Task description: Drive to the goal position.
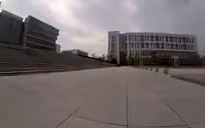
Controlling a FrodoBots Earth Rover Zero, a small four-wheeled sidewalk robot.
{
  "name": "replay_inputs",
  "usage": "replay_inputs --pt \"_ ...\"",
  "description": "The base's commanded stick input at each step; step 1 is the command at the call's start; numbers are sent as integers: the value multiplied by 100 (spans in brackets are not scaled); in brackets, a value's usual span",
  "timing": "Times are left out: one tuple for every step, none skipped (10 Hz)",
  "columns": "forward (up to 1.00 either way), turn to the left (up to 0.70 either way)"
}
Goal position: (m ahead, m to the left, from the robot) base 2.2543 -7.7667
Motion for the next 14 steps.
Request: replay_inputs --pt "100 0" --pt "100 0" --pt "100 0" --pt "100 0" --pt "100 0" --pt "100 0" --pt "100 0" --pt "100 0" --pt "100 0" --pt "100 0" --pt "100 0" --pt "100 0" --pt "100 0" --pt "100 0"
